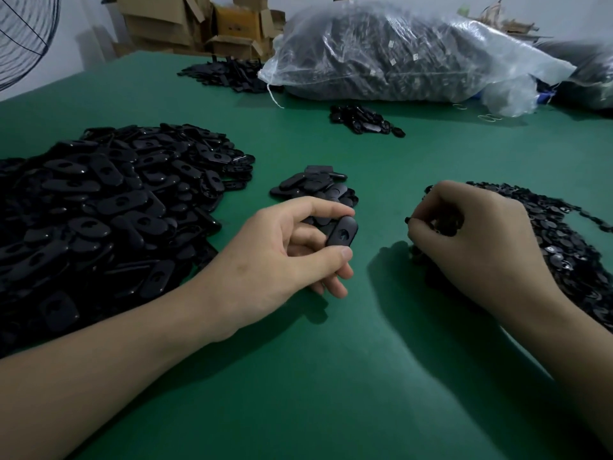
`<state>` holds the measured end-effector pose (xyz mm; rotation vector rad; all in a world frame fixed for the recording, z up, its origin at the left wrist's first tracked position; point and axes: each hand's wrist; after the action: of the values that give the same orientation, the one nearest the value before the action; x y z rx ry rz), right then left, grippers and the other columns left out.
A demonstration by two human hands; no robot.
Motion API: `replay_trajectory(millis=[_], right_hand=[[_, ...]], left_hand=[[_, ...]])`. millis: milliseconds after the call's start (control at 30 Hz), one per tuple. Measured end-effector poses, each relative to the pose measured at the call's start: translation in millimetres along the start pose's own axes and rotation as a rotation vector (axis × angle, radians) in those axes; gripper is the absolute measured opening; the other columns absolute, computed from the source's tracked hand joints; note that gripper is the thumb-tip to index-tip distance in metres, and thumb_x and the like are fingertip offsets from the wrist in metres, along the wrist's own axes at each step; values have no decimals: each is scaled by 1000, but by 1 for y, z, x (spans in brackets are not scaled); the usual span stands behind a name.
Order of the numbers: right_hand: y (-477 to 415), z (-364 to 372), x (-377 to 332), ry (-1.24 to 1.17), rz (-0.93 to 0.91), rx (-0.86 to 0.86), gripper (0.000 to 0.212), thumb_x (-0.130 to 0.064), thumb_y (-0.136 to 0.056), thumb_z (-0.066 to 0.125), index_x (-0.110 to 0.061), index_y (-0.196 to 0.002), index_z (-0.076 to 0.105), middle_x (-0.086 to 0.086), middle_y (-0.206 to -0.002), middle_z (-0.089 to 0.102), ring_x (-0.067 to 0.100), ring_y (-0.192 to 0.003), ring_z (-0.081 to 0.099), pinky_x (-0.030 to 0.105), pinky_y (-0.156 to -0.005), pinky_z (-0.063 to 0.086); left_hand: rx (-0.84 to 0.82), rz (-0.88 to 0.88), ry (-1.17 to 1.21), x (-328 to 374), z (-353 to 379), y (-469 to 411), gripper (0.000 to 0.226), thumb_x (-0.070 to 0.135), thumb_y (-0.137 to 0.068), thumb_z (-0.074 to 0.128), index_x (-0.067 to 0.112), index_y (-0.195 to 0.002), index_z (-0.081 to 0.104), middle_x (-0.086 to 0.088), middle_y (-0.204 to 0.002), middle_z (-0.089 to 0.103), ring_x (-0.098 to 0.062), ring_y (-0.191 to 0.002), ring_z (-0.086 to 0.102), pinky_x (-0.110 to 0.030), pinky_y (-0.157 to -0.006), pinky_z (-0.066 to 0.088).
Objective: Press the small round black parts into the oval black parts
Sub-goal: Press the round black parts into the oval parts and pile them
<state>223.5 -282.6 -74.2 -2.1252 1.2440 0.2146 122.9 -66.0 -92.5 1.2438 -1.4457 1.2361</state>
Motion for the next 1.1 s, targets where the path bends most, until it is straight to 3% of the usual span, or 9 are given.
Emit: replay_trajectory(millis=[100, 200, 333, 500, 667, 833, 1100], right_hand=[[0, 1, -4, -366, 94, -17, 11, -16, -87, 71, -21, -78, 67, -6, -80, 76, 9, -74, 70, 31, -66, 56], [2, 3, -13, -850, 238, -125, 13, -6, -91, 69, -10, -80, 63, 6, -84, 78, 9, -64, 65, 21, -55, 47], [6, 6, -21, -1239, 351, -280, 17, -13, -73, 75, -9, -81, 61, 14, -83, 75, 14, -64, 61, 19, -52, 46], [8, 10, -22, -1308, 368, -374, 30, -15, -67, 77, -8, -96, 73, 16, -86, 75, 14, -65, 61, 19, -59, 52], [8, 10, -22, -1291, 330, -408, 30, -19, -66, 79, -15, -95, 82, 15, -91, 77, 12, -69, 64, 18, -64, 53], [8, 8, -23, -1305, 338, -417, 19, -16, -74, 73, -14, -91, 80, 18, -95, 77, 15, -72, 69, 20, -64, 55], [9, 7, -25, -1318, 369, -419, 19, -15, -82, 66, -5, -98, 66, 18, -98, 78, 18, -77, 75, 22, -67, 57]], left_hand=[[-3, 31, -40, 0, 1, 1, 41, 10, -96, 72, 27, -131, 63, -5, -83, 78, -20, -74, 78, -17, -68, 55], [13, 52, -66, -1, 1, 0, 42, 13, -95, 73, 30, -132, 64, -1, -81, 77, -19, -76, 78, -15, -71, 54], [22, 65, -25, -1, 2, -1, 43, 14, -96, 72, 28, -134, 60, -1, -86, 79, -19, -80, 79, -23, -71, 59], [26, 79, -1, -2, 2, -2, 44, 16, -94, 73, 29, -133, 58, -2, -89, 80, -19, -84, 79, -22, -72, 59], [31, 88, 9, -3, 2, -3, 43, 16, -93, 74, 29, -132, 59, -3, -90, 80, -20, -84, 79, -23, -72, 59], [39, 95, 4, -3, 2, -2, 44, 14, -93, 74, 28, -132, 59, -3, -90, 79, -19, -86, 79, -25, -72, 60], [46, 134, -28, -6, 2, -4, 45, 7, -97, 66, 23, -138, 57, 2, -103, 79, -15, -95, 77, -23, -78, 59]])
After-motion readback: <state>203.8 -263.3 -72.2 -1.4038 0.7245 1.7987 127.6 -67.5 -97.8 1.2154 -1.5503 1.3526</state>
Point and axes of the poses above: each hand's wrist, its own y-axis away from the middle knuckle, its own z-axis out of the palm, x = y × z
